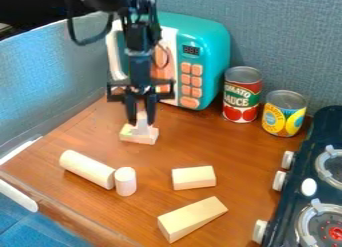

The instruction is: Put the white figure on top of the cube

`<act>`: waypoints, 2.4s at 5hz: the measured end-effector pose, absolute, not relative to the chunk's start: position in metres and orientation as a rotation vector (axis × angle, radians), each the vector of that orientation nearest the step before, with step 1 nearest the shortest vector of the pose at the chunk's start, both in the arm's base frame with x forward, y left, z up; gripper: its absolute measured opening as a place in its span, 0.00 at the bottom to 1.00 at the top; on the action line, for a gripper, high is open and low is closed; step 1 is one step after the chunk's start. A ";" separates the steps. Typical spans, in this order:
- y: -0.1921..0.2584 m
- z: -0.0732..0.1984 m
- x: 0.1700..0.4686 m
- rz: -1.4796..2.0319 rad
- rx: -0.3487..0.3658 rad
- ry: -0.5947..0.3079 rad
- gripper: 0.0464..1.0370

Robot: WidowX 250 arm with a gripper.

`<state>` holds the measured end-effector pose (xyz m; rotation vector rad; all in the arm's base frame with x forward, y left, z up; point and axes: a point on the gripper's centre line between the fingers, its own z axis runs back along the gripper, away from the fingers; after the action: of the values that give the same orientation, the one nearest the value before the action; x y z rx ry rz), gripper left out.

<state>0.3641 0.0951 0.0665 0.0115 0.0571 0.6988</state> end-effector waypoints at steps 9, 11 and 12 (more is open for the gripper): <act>0.118 0.045 0.414 0.574 0.106 0.071 0.25; 0.115 0.049 0.416 0.589 0.098 0.070 0.25; 0.114 0.049 0.415 0.597 0.091 0.081 0.25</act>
<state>0.4148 0.1137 0.0489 0.0914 0.0808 0.5970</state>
